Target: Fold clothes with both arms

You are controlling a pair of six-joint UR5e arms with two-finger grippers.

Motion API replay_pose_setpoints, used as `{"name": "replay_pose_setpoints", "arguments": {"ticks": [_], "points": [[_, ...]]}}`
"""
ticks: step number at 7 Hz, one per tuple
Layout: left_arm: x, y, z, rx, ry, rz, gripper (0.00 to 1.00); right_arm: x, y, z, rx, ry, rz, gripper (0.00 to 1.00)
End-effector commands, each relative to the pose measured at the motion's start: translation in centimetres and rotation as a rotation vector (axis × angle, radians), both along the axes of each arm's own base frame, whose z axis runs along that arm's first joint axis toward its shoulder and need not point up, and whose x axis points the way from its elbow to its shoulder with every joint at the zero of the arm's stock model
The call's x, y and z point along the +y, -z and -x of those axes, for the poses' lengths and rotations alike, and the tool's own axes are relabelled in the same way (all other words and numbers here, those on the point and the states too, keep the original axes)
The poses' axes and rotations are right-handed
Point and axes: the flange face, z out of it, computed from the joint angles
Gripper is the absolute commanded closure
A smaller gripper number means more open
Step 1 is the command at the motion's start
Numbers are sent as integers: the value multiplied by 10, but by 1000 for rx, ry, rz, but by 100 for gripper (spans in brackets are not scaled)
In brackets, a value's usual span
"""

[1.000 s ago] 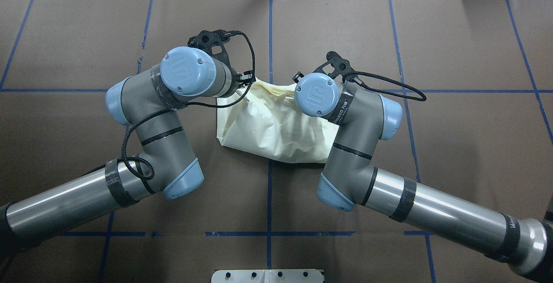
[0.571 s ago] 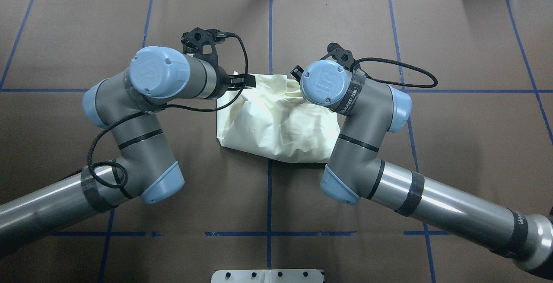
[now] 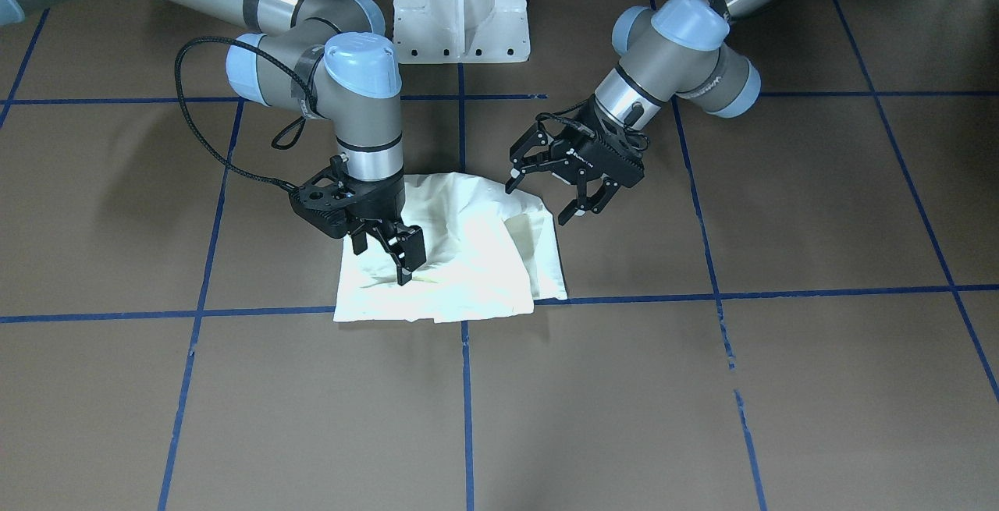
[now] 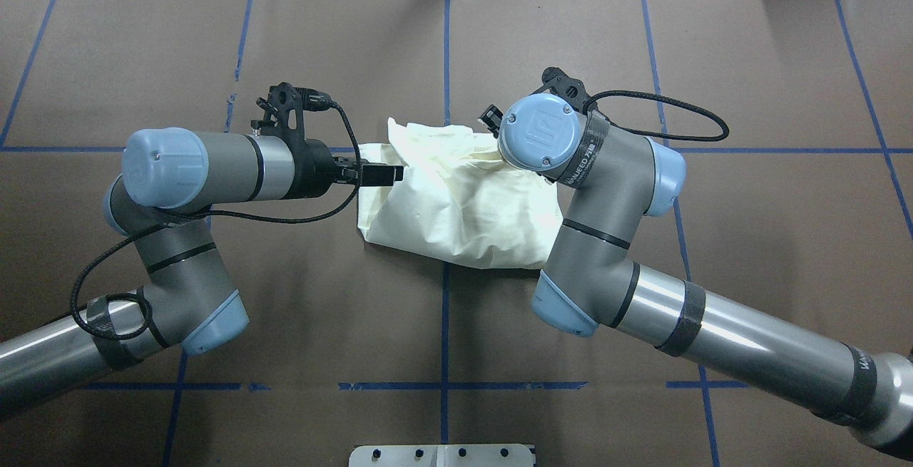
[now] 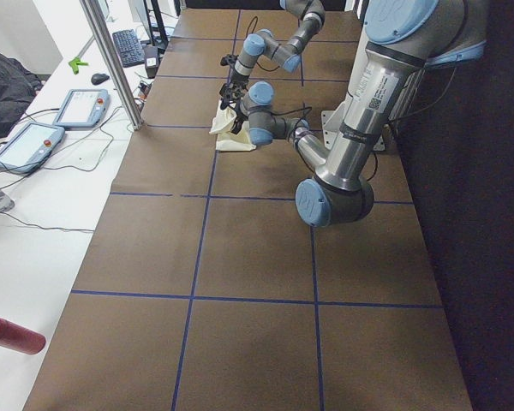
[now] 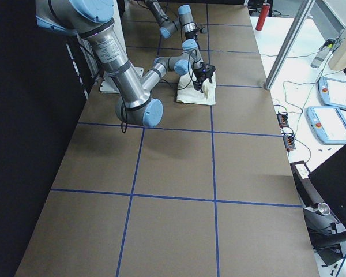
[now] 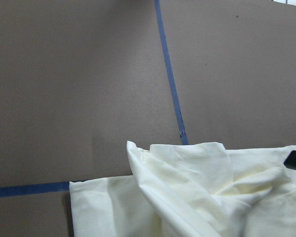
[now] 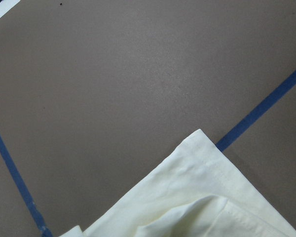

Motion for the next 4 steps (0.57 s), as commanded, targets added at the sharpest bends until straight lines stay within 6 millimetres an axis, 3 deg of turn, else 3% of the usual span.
{"name": "replay_pose_setpoints", "arguments": {"ticks": [1,4], "points": [[1,-20,-8,41,-28,-273,0,-1,1,-2,-2,-1,0,0],[8,-10,-11,17,-111,-440,0,-1,3,-6,-8,-5,-4,0]]}}
